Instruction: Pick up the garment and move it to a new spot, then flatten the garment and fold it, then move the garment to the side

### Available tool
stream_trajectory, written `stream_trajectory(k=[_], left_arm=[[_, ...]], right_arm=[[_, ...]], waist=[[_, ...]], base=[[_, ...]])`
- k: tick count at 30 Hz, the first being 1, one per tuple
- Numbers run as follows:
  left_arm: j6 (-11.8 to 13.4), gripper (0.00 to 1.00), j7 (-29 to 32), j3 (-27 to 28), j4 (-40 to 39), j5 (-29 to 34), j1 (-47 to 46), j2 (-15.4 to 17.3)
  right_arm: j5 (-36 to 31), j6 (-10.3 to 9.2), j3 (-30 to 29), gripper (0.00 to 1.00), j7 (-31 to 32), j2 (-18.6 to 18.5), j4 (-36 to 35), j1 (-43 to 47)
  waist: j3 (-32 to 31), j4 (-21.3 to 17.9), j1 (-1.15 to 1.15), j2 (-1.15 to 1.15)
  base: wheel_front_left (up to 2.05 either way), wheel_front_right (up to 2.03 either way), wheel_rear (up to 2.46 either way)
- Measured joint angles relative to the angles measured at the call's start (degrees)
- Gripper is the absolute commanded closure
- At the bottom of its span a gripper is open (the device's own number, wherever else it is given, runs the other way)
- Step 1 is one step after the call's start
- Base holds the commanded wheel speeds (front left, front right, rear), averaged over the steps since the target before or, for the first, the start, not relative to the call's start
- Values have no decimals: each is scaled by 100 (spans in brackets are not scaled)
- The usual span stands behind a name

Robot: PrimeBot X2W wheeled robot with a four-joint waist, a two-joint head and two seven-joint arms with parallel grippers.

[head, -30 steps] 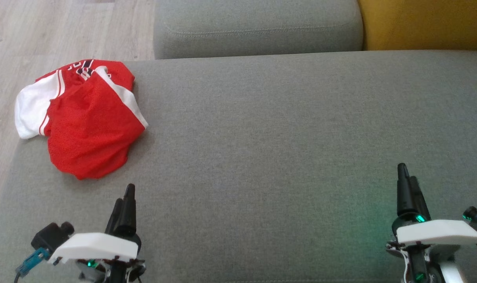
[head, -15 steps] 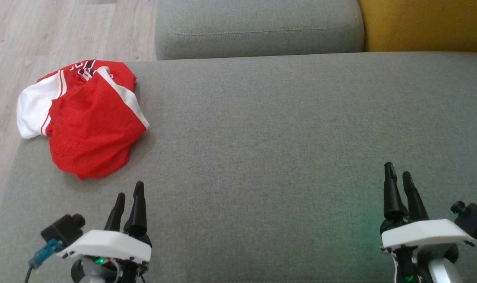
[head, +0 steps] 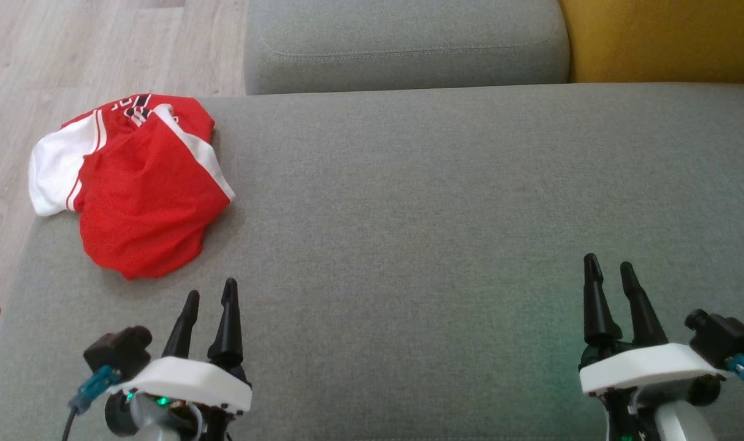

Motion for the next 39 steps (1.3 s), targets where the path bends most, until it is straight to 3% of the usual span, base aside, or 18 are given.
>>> stream_trajectory(k=[16, 39], left_arm=[[97, 0, -289, -170, -10, 1114, -59, 9], [201, 0, -637, -255, 20, 2410, -58, 32]], right_arm=[[-1068, 0, 216, 0, -260, -3, 259, -23], [-2577, 1, 348, 0, -633, -9, 110, -127]], waist=[[6, 34, 0, 0], [-37, 70, 0, 0]], base=[[0, 0, 0], [0, 0, 0]])
